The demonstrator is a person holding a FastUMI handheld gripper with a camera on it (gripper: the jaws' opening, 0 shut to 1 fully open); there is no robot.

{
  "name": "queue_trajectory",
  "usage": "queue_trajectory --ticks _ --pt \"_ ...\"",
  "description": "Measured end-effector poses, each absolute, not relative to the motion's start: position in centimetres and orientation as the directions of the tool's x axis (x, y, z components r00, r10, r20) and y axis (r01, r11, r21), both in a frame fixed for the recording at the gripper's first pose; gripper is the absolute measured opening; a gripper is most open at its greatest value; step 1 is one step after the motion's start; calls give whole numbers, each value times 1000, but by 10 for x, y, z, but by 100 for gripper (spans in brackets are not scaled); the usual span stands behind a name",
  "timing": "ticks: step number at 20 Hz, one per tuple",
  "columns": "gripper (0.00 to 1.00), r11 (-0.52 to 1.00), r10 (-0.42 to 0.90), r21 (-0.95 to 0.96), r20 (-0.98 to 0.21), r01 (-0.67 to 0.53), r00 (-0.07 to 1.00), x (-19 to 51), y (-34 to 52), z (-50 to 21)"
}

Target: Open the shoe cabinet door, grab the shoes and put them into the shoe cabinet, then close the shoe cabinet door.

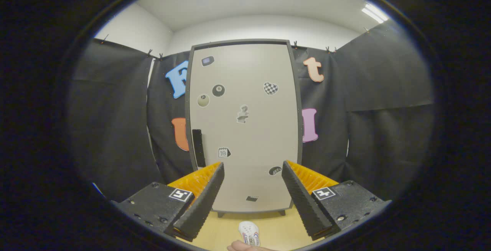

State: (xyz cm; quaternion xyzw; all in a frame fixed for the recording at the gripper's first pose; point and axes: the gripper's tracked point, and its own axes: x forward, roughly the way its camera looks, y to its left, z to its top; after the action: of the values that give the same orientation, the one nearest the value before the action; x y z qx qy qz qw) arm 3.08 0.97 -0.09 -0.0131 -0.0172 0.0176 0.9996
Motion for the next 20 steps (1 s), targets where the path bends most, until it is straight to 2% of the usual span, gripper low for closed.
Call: queue_trajectory --ticks 8,12,20 --pt "99 993 94 -79 39 -90 995 86 37 -4" --pt "99 981 179 -78 20 -177 984 123 80 -10" --pt "99 962 258 -92 -17 -259 966 182 169 -28"
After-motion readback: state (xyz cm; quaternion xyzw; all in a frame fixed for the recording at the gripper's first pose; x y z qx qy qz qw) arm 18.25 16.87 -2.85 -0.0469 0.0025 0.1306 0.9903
